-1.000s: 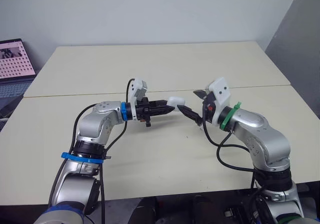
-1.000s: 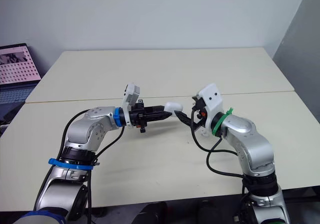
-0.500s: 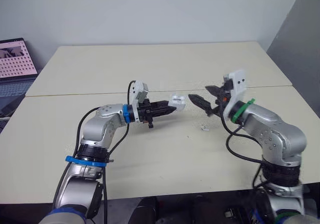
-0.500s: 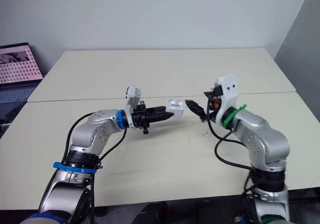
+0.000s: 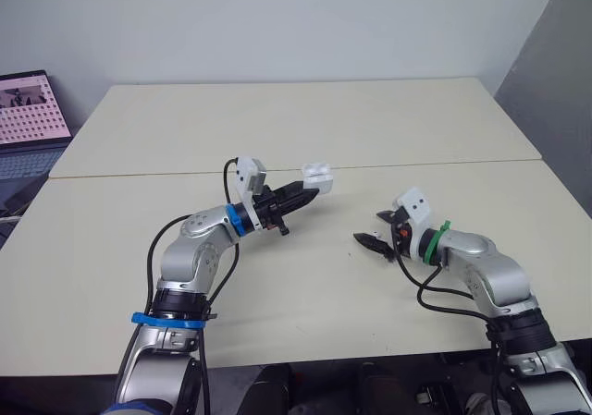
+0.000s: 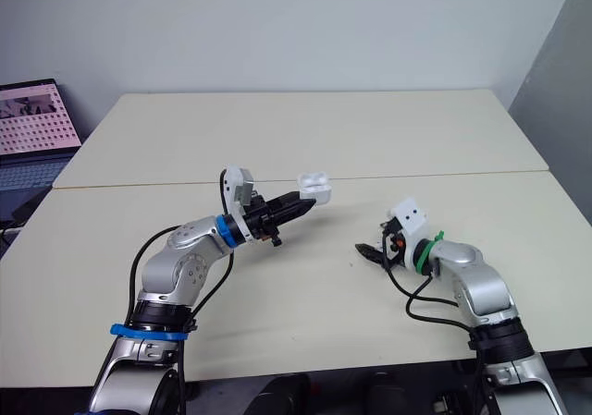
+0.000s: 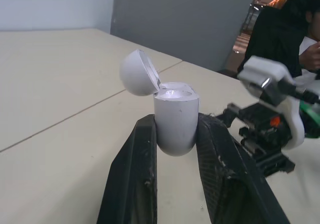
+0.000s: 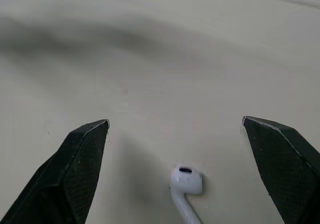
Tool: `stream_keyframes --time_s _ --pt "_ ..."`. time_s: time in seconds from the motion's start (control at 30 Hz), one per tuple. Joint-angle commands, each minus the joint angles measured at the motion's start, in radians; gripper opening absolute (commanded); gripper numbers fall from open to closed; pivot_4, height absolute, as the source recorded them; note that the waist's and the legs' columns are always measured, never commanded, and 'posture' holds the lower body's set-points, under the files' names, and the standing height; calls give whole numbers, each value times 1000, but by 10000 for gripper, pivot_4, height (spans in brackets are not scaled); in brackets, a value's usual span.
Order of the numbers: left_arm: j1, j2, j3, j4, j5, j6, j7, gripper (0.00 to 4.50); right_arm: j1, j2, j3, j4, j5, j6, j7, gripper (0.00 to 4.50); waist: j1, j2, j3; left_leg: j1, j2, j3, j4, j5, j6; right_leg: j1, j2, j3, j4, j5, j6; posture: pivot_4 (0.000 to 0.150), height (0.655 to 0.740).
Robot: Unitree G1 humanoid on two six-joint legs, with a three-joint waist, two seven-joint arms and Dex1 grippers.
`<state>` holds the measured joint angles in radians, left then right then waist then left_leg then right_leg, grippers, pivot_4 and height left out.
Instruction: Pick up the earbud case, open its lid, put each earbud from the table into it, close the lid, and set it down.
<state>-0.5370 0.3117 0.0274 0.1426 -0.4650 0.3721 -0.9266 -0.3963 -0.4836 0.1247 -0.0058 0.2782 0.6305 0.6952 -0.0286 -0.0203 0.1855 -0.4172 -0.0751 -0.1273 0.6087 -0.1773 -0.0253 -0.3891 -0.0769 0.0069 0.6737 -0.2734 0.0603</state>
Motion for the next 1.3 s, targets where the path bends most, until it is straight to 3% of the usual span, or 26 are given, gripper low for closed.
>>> stream_keyframes --time_s 0.03,0.1,0.2,0.5,0.53,0.73,0.9,1.03,1.27,1.3 --pt "0 1 8 -52 -14 -1 12 7322 6 -34 20 -4 -27 -26 38 44806 0 0 0 0 0 0 0 0 0 0 0 0 0 0 0 1500 7400" --pt "6 3 12 -58 -14 -1 19 7322 19 -51 32 -6 -39 -17 49 44806 0 0 0 0 0 0 0 0 0 0 0 0 0 0 0 1500 7400" --pt "6 4 15 -64 -17 1 25 7322 27 -60 29 -1 -43 -13 48 39073 0 0 0 0 0 -1 0 0 0 0 0 0 0 0 0 1500 7400" --pt "-10 8 12 -37 -11 -11 17 7322 44 -83 13 -28 -21 -6 75 5838 0 0 0 0 0 -1 0 0 0 0 0 -1 0 0 0 1500 7400" --pt "-13 6 11 -35 -10 -12 17 7322 43 -85 11 -32 -16 -3 79 4036 0 0 0 0 0 -1 0 0 0 0 0 0 0 0 0 1500 7400" --pt "-16 -10 5 -30 -7 -23 25 7322 7 -174 5 -88 2 37 170 4084 1 0 0 0 0 -1 0 0 0 0 0 0 -1 0 0 1500 7400" --pt "9 -28 -5 -21 5 -54 27 7322 39 -507 24 -130 -31 0 432 4084 6 1 1 -2 -1 0 1 0 0 1 -2 -1 -3 0 1 1500 7400" --pt "19 -41 -14 -23 15 -63 36 7322 75 -667 66 -30 -117 -152 535 4084 4 1 1 -2 2 0 0 0 0 4 0 -3 -10 0 1 1500 7400" --pt "25 -40 -27 6 48 -98 40 7322 62 -735 97 222 -241 -306 591 4084 4 1 1 -1 1 3 0 0 0 4 0 1 -10 1 2 1500 7400" --pt "23 -42 -28 9 50 -101 42 7322 63 -732 96 243 -246 -313 592 7584 6 1 1 -1 1 3 0 0 0 4 0 1 -11 1 2 1500 7400"
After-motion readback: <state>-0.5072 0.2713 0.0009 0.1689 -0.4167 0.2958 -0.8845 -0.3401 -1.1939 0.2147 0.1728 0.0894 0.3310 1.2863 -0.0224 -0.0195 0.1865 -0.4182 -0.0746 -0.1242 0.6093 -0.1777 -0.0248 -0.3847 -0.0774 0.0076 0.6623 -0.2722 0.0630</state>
